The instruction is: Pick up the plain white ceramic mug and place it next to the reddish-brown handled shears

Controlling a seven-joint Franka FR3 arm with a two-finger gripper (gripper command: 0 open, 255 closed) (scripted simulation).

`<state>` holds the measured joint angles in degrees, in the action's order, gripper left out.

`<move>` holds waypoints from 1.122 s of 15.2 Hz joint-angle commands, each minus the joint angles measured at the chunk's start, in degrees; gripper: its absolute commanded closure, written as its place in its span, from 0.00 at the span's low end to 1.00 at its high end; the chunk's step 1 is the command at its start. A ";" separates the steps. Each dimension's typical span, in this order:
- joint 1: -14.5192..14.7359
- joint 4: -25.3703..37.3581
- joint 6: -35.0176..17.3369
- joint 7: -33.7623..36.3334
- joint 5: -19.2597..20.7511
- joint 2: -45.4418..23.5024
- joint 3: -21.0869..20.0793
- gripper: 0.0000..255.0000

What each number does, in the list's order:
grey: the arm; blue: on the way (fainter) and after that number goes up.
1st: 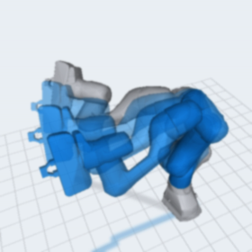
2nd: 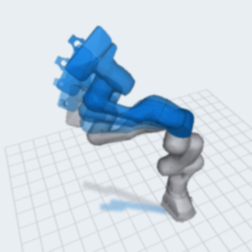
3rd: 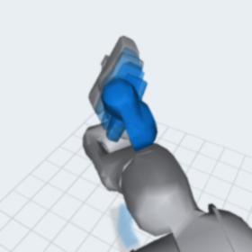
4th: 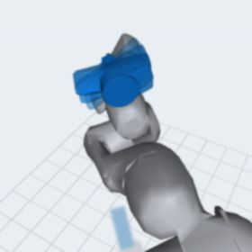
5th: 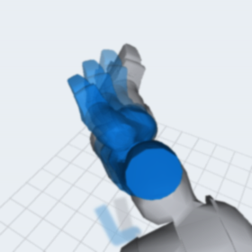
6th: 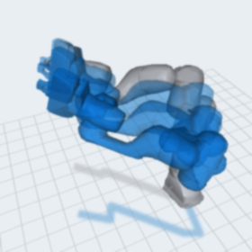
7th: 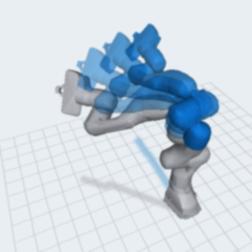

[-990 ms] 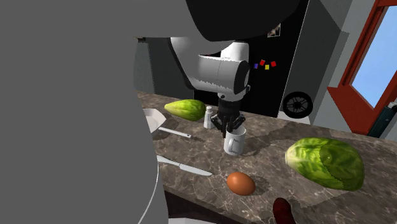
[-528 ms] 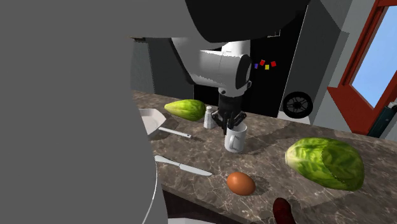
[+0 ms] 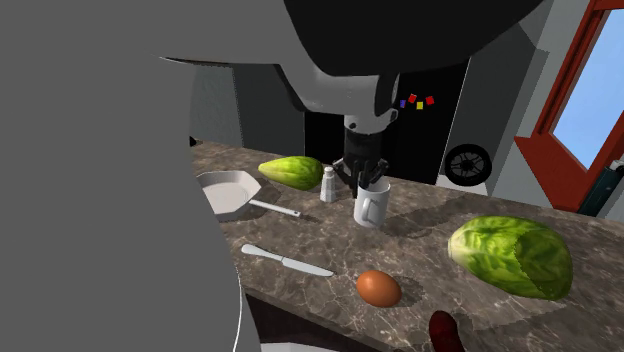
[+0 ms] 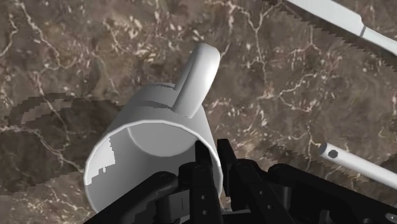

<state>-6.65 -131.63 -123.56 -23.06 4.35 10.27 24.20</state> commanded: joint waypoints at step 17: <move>0.16 10.48 14.37 1.16 0.94 4.08 -1.39 1.00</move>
<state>-6.52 -121.90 -109.97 -21.91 5.32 14.34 22.86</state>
